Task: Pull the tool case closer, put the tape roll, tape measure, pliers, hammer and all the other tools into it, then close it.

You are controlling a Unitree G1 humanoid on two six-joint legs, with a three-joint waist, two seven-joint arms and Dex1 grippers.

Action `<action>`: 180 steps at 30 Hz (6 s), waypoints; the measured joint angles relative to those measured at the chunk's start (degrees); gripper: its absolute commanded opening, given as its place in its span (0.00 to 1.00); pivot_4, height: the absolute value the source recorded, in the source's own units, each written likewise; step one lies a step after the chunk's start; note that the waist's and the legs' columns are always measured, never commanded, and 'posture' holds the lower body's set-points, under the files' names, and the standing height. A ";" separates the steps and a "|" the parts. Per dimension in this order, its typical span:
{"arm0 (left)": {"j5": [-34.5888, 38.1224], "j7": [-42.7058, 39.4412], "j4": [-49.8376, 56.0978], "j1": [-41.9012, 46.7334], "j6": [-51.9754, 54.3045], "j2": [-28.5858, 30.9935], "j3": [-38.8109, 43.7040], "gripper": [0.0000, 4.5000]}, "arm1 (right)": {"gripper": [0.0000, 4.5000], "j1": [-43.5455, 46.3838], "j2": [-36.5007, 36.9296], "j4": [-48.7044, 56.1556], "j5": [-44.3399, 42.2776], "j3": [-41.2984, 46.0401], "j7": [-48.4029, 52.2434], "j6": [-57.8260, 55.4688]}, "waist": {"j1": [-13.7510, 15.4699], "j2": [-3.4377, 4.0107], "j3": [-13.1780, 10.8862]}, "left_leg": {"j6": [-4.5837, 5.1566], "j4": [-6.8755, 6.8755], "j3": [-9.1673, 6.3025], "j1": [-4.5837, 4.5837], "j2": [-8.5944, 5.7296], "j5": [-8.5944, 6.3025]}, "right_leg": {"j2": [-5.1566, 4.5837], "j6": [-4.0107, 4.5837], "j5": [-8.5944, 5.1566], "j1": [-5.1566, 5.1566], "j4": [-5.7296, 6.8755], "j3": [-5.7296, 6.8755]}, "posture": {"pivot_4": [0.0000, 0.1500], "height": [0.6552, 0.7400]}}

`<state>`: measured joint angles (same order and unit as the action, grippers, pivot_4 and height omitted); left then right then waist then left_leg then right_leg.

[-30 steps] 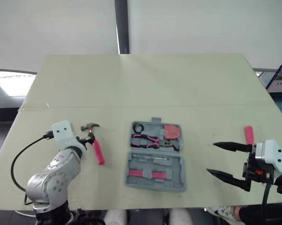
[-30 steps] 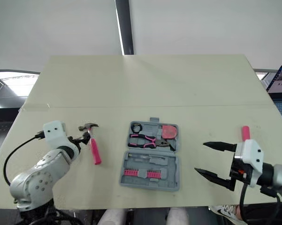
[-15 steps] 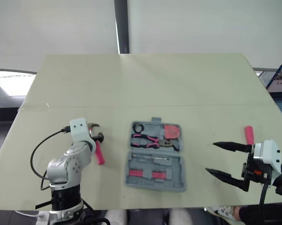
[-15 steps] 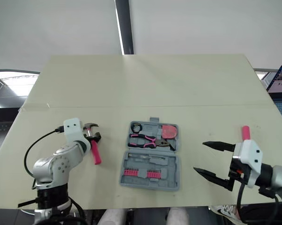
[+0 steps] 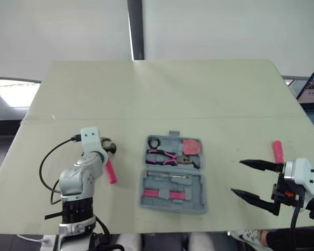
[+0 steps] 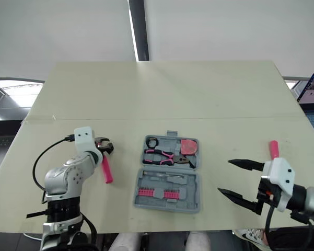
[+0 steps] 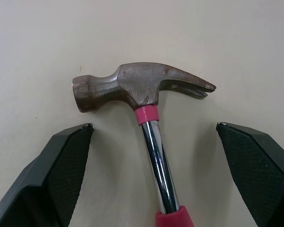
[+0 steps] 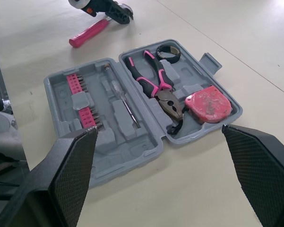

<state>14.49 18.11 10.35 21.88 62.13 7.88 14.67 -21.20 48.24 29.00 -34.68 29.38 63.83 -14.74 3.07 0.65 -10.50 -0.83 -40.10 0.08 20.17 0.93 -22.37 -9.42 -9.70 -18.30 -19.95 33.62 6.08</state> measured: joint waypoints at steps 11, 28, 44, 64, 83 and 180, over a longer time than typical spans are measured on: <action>-3.13 -1.05 -4.39 2.02 -3.56 -0.23 1.12 0.00 | 1.00 0.38 -0.46 0.00 0.48 0.00 0.00 0.01 | 0.43 0.00 0.00 | 0.00 -0.03 0.00 0.00 -0.02 0.00 | -0.02 -0.01 0.00 0.01 0.02 0.00 | 1.00 0.97; 3.71 -31.06 7.47 -8.75 -2.48 22.59 -7.52 0.00 | 1.00 -2.00 -1.68 0.07 0.95 0.44 0.35 0.51 | -0.93 -0.07 -0.05 | -0.05 0.10 0.27 0.17 0.07 0.02 | -0.02 0.05 -0.03 -0.54 0.25 -0.03 | 1.00 0.97; 10.21 -71.25 23.20 -7.63 -14.57 53.91 -18.54 0.00 | 1.00 -2.91 -1.77 -1.18 1.45 -0.21 2.65 2.66 | -1.08 -0.05 -0.05 | -0.04 0.14 0.43 0.16 0.08 0.02 | -0.03 0.06 -0.03 -0.56 0.23 -0.11 | 1.00 0.97; 1.88 -72.51 23.68 15.32 -9.01 39.71 -43.50 0.00 | 1.00 -5.81 -0.17 -4.02 1.34 2.72 8.72 5.83 | -0.17 -0.08 -0.06 | -0.01 0.03 0.46 0.17 0.06 0.02 | -0.03 0.04 -0.02 -0.55 0.28 -0.13 | 1.00 0.97; -4.76 -68.30 15.69 22.99 -3.28 23.95 -55.75 0.00 | 1.00 -5.80 -0.46 -3.23 1.92 2.48 7.36 5.70 | 0.04 -0.08 -0.06 | 0.02 -0.02 0.44 0.19 0.05 0.03 | -0.03 0.03 -0.02 -0.54 0.30 -0.13 | 1.00 0.97; -2.90 -72.65 9.05 -14.79 -46.58 22.16 -28.69 0.01 | 1.00 -6.75 -1.95 1.70 1.82 3.03 2.21 1.33 | 0.01 0.07 0.05 | 0.05 -0.05 0.43 0.08 0.03 0.04 | -0.08 0.05 -0.03 -0.46 0.38 -0.13 | 1.00 0.97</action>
<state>11.59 -54.55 19.40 7.09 15.55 30.04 -14.03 -27.95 46.29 30.70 -32.87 32.41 66.03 -13.41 3.09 0.72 -10.45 -0.78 -40.15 0.50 20.26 0.96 -22.33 -9.49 -9.65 -18.33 -20.41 34.00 5.95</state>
